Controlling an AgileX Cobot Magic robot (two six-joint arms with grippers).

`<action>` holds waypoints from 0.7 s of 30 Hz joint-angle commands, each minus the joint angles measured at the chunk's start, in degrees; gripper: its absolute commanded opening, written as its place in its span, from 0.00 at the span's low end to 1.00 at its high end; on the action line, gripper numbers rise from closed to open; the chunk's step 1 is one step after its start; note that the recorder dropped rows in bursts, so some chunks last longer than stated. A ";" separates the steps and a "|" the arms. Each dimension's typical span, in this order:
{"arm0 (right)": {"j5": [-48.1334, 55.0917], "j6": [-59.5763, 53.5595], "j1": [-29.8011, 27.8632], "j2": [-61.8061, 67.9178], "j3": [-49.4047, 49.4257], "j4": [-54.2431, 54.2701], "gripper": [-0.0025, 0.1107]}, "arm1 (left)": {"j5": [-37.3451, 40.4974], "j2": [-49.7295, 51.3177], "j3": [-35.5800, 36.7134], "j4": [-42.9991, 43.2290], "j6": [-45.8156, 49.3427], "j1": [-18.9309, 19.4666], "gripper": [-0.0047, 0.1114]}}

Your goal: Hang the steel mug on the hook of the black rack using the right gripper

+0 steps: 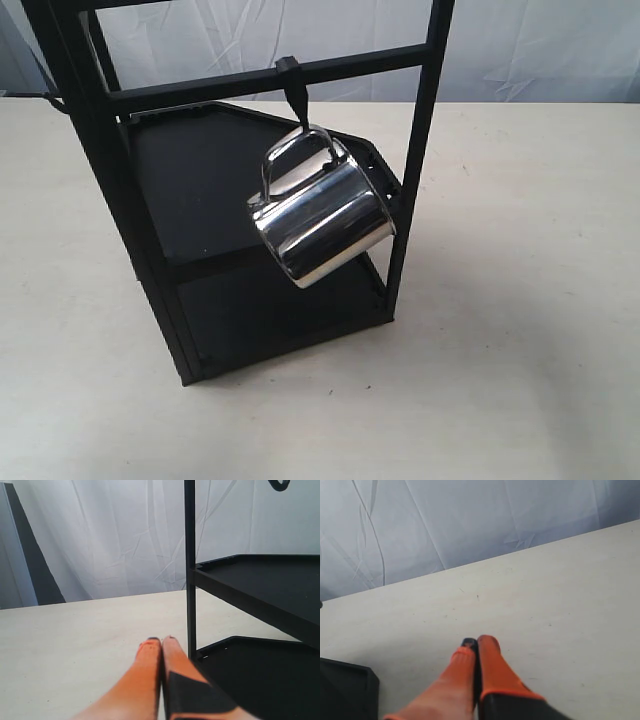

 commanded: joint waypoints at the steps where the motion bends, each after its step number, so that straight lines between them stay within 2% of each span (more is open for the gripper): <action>1: -0.75 -0.41 -0.35 -0.30 0.14 -0.42 0.01 | -0.30 -0.27 0.02 0.03 -0.14 -0.27 0.05; 17: -0.86 -0.41 -0.35 -0.30 0.14 -0.69 0.01 | -0.30 -0.27 0.02 0.03 -0.14 -0.27 0.05; 21: -0.86 -0.41 -0.35 -0.30 0.14 -11.76 0.01 | -0.30 -0.27 0.02 0.03 -0.14 -0.27 0.05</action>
